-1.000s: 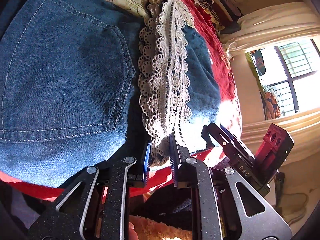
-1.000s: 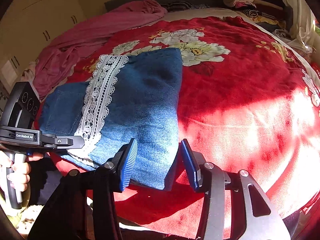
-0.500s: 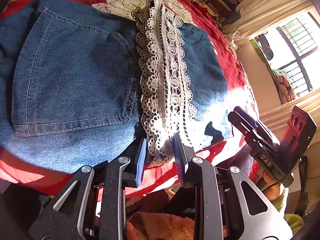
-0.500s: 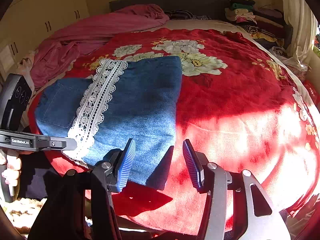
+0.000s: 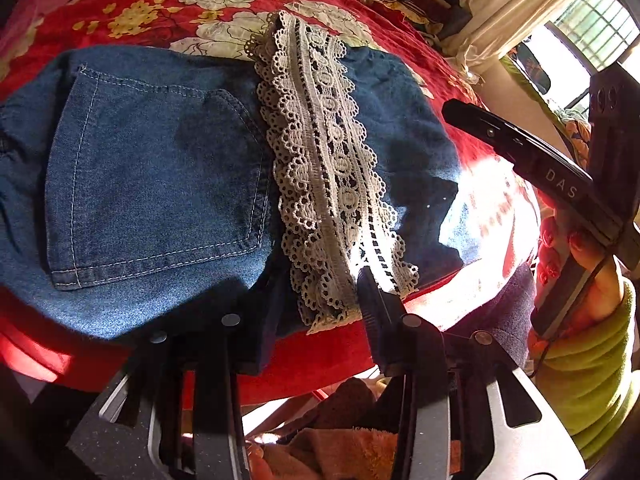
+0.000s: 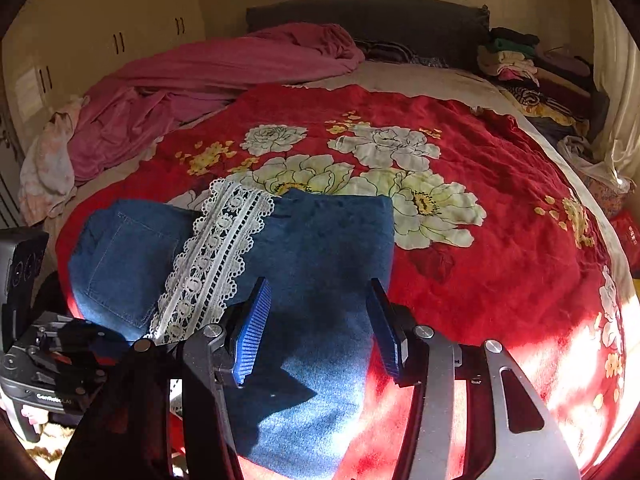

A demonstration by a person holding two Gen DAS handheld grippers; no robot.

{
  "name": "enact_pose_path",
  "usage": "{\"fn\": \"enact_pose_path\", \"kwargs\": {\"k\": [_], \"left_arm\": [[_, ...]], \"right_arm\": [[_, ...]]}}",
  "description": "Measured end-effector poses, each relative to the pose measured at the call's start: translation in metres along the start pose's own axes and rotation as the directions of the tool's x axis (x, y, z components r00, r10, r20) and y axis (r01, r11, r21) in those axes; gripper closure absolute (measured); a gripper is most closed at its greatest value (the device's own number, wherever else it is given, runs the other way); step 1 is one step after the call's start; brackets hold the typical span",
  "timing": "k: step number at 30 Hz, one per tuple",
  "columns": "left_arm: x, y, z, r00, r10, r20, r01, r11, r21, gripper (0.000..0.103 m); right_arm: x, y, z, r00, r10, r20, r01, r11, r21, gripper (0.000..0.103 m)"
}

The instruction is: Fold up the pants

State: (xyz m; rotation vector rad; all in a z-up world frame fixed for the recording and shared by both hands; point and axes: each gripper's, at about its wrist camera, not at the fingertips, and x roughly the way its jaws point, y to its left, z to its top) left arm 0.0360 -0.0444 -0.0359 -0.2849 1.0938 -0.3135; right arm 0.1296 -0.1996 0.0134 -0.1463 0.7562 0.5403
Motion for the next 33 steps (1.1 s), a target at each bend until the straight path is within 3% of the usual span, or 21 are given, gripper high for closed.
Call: {"fn": "enact_pose_path", "kwargs": {"k": [5, 8, 11, 15, 19, 22, 24, 28, 33], "left_arm": [[0.000, -0.012, 0.000, 0.997, 0.076, 0.024, -0.078, 0.993, 0.092, 0.068], [0.002, -0.013, 0.000, 0.996, 0.088, 0.027, -0.091, 0.990, 0.107, 0.067], [0.004, -0.013, 0.001, 0.996, 0.090, 0.025, -0.092, 0.990, 0.109, 0.066], [0.005, -0.012, 0.000, 0.995, 0.092, 0.030, -0.095, 0.989, 0.116, 0.065], [0.007, -0.012, 0.002, 0.995, 0.092, 0.027, -0.094, 0.989, 0.115, 0.063], [0.003, -0.013, 0.002, 0.995, 0.095, 0.038, -0.099, 0.988, 0.118, 0.061], [-0.002, -0.014, 0.003, 0.994, 0.096, 0.055, -0.102, 0.988, 0.119, 0.059], [-0.012, -0.015, 0.003, 0.991, 0.102, 0.081, -0.111, 0.987, 0.114, 0.057], [-0.027, -0.013, 0.004, 0.987, 0.115, 0.115, -0.127, 0.987, 0.098, 0.054]], "right_arm": [[0.037, -0.002, 0.025, 0.998, 0.021, -0.053, -0.022, 1.000, -0.010, 0.055], [0.065, -0.005, 0.037, 0.993, 0.006, -0.116, -0.008, 1.000, -0.016, 0.055], [0.098, -0.017, 0.036, 0.976, 0.030, -0.215, -0.019, 0.998, 0.055, 0.050], [0.110, -0.010, 0.031, 0.977, -0.001, -0.211, 0.006, 1.000, 0.023, 0.047], [0.097, -0.014, 0.030, 0.984, 0.012, -0.177, -0.001, 0.998, 0.058, 0.046], [0.074, -0.022, 0.030, 0.991, 0.020, -0.135, -0.001, 0.991, 0.135, 0.031], [0.057, -0.024, 0.026, 0.994, 0.024, -0.103, -0.008, 0.988, 0.156, 0.031], [0.026, -0.028, 0.012, 0.998, -0.008, -0.068, 0.021, 0.982, 0.190, 0.021], [-0.009, -0.039, -0.008, 0.998, -0.061, -0.023, 0.065, 0.964, 0.258, 0.016]]}}
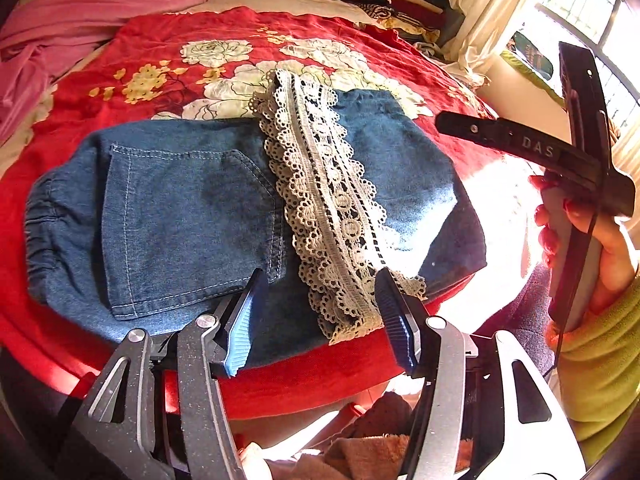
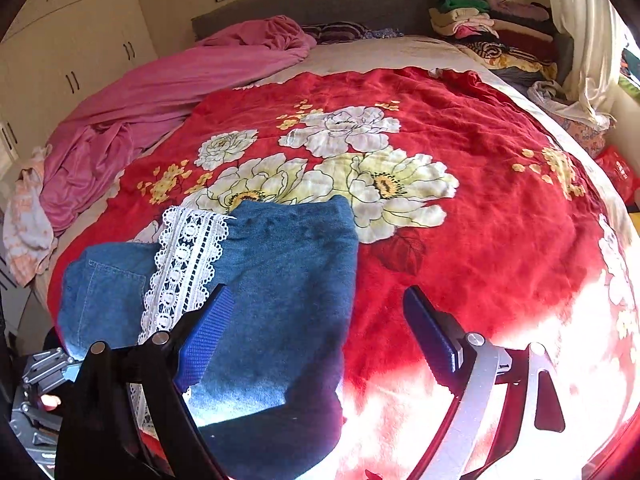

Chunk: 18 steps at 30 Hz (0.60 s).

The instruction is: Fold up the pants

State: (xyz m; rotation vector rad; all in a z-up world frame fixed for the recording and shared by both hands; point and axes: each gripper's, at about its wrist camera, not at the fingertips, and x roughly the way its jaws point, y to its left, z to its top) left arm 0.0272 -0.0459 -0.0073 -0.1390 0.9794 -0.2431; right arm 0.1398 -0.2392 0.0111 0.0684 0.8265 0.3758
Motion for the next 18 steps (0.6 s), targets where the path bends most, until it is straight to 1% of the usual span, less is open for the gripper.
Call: {"fn": "enact_pose_path", "kwargs": {"k": [2, 5, 13, 15, 18], "left_arm": [[-0.005, 0.002, 0.002, 1.000, 0.007, 0.013, -0.007, 1.000, -0.001, 0.053], [-0.016, 0.003, 0.002, 0.999, 0.026, 0.032, -0.026, 1.000, 0.001, 0.048], [-0.038, 0.006, 0.001, 0.995, 0.063, 0.076, -0.063, 0.998, -0.001, 0.039], [-0.043, 0.008, 0.000, 0.994, 0.070, 0.086, -0.070, 0.998, -0.006, 0.033], [-0.048, 0.013, -0.001, 0.993, 0.077, 0.092, -0.075, 0.997, -0.021, 0.029]], "right_arm": [[-0.010, -0.004, -0.005, 1.000, -0.013, 0.008, 0.012, 1.000, 0.012, 0.014], [-0.022, -0.004, -0.009, 0.999, -0.022, 0.027, 0.022, 1.000, 0.009, 0.011], [-0.039, 0.010, -0.013, 0.999, 0.011, 0.048, -0.010, 1.000, -0.008, 0.009], [-0.044, 0.017, -0.012, 0.998, 0.022, 0.062, -0.020, 0.999, -0.025, 0.007], [-0.049, 0.030, -0.010, 0.996, 0.040, 0.074, -0.036, 0.998, -0.050, 0.006]]}}
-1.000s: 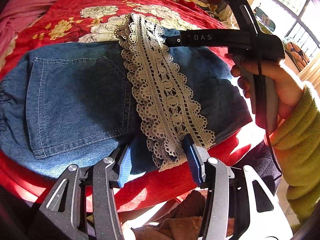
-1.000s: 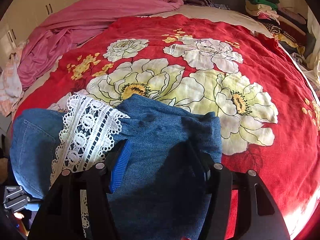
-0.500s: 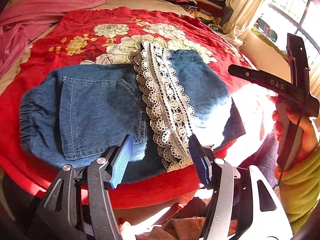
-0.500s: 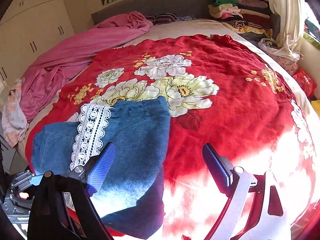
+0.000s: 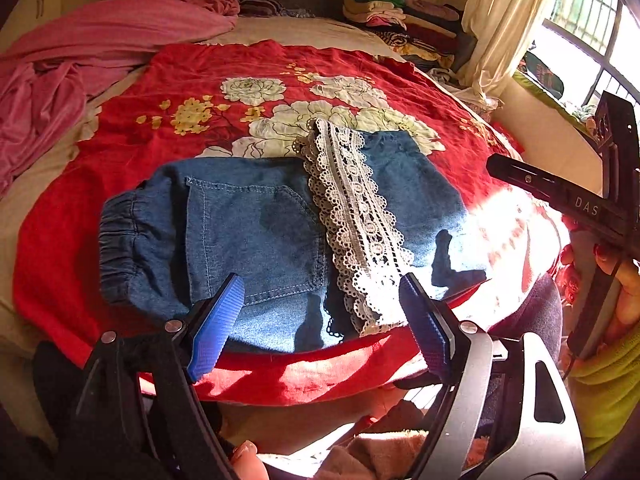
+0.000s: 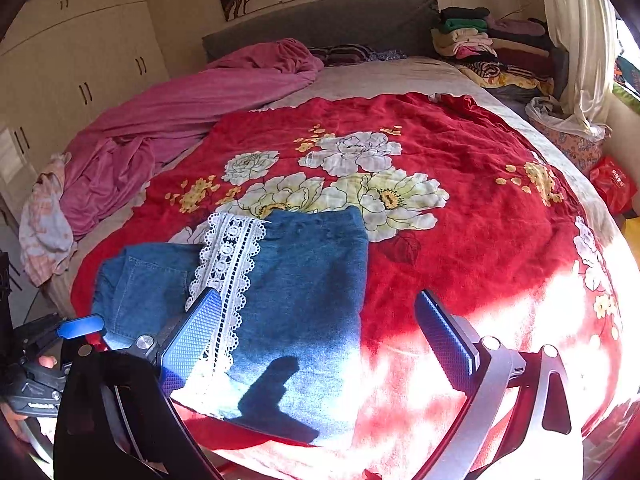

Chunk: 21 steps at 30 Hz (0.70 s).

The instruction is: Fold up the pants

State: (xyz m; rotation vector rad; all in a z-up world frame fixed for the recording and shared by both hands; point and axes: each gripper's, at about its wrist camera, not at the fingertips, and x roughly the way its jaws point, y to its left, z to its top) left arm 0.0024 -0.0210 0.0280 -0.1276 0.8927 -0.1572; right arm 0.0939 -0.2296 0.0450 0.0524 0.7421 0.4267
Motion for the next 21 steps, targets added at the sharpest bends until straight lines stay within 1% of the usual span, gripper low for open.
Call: {"fn": "enact_pose_path", "kwargs": {"k": [1, 3, 8, 14, 21], "left_arm": [[-0.002, 0.002, 0.000, 1.000, 0.002, 0.002, -0.002, 1.000, -0.006, 0.027], [-0.005, 0.007, -0.001, 1.000, 0.008, 0.011, -0.008, 1.000, -0.022, 0.018], [-0.012, 0.026, -0.002, 0.999, 0.024, 0.022, -0.023, 0.997, -0.073, 0.011], [-0.022, 0.056, -0.007, 0.997, 0.063, 0.032, -0.058, 0.988, -0.143, 0.010], [-0.035, 0.101, -0.019, 0.993, 0.114, 0.038, -0.102, 0.967, -0.231, 0.010]], "right_arm": [[-0.001, 0.004, 0.001, 1.000, 0.008, 0.002, -0.008, 1.000, -0.007, 0.006], [-0.002, 0.013, 0.004, 1.000, 0.016, 0.006, -0.016, 1.000, -0.022, 0.006], [-0.001, 0.033, 0.010, 1.000, 0.029, 0.006, -0.029, 0.998, -0.063, 0.005], [0.010, 0.061, 0.022, 0.999, 0.053, -0.010, -0.054, 0.992, -0.117, 0.005], [0.024, 0.103, 0.038, 0.995, 0.093, -0.026, -0.096, 0.972, -0.212, 0.005]]}}
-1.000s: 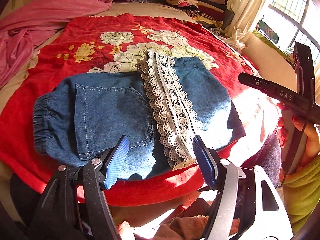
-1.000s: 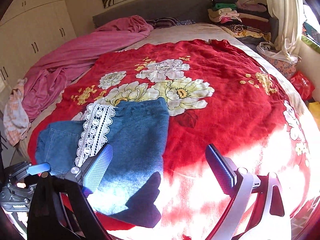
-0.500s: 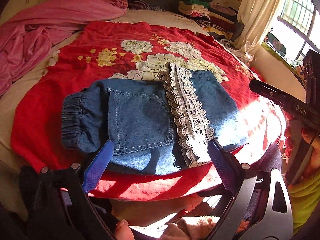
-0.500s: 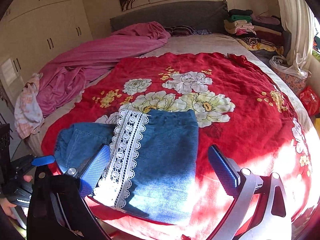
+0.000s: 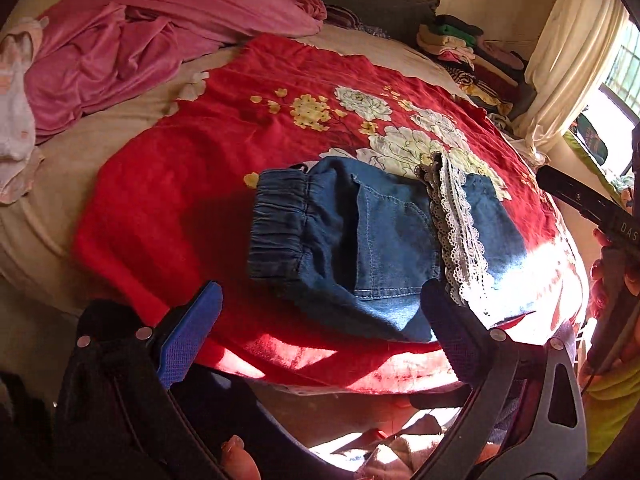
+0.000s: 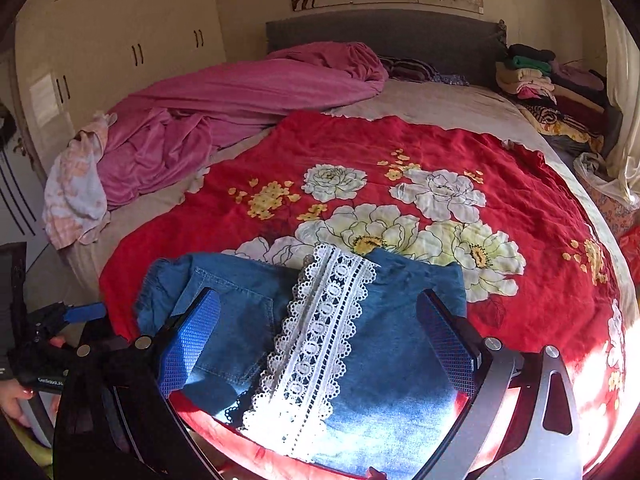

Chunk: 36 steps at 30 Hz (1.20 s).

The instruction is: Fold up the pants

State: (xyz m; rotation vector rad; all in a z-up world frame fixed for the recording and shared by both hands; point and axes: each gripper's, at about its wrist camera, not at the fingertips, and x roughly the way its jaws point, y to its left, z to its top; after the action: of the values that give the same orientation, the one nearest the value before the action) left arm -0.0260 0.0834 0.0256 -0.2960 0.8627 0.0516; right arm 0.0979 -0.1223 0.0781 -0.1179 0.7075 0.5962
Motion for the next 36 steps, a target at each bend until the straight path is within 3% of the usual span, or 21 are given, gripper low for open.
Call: {"fn": "enact_pose_path", "kwargs": {"k": [6, 11, 16, 21, 26, 29, 34, 36], "left_arm": [[0.005, 0.040, -0.005, 0.999, 0.028, -0.021, -0.030, 0.995, -0.096, 0.010], [0.017, 0.058, -0.011, 0.998, 0.002, -0.058, -0.010, 0.990, -0.141, 0.010], [0.027, 0.055, -0.015, 0.995, -0.062, -0.081, 0.051, 0.989, -0.140, 0.010], [0.040, 0.046, -0.018, 0.980, -0.172, -0.097, 0.151, 0.968, -0.199, 0.010], [0.053, 0.035, -0.018, 0.975, -0.202, -0.098, 0.178, 0.961, -0.212, 0.010], [0.060, 0.035, -0.019, 0.979, -0.185, -0.090, 0.162, 0.963, -0.217, 0.010], [0.066, 0.038, -0.021, 0.979, -0.182, -0.092, 0.160, 0.964, -0.211, 0.015], [0.066, 0.040, -0.022, 0.978, -0.187, -0.090, 0.165, 0.963, -0.211, 0.015]], "right_arm": [[0.025, 0.031, 0.015, 0.996, 0.085, -0.036, -0.087, 0.994, -0.068, 0.005], [0.056, 0.059, 0.021, 0.982, 0.155, -0.106, -0.170, 0.973, -0.157, 0.005], [0.089, 0.078, 0.025, 0.958, 0.203, -0.204, -0.245, 0.948, -0.204, 0.005], [0.117, 0.093, 0.029, 0.930, 0.245, -0.274, -0.312, 0.920, -0.238, 0.005], [0.140, 0.116, 0.028, 0.902, 0.264, -0.343, -0.372, 0.877, -0.303, 0.005], [0.152, 0.129, 0.027, 0.910, 0.226, -0.348, -0.350, 0.870, -0.349, 0.005], [0.176, 0.143, 0.025, 0.874, 0.260, -0.411, -0.414, 0.842, -0.347, 0.005], [0.187, 0.147, 0.022, 0.847, 0.274, -0.456, -0.448, 0.830, -0.332, 0.006]]}}
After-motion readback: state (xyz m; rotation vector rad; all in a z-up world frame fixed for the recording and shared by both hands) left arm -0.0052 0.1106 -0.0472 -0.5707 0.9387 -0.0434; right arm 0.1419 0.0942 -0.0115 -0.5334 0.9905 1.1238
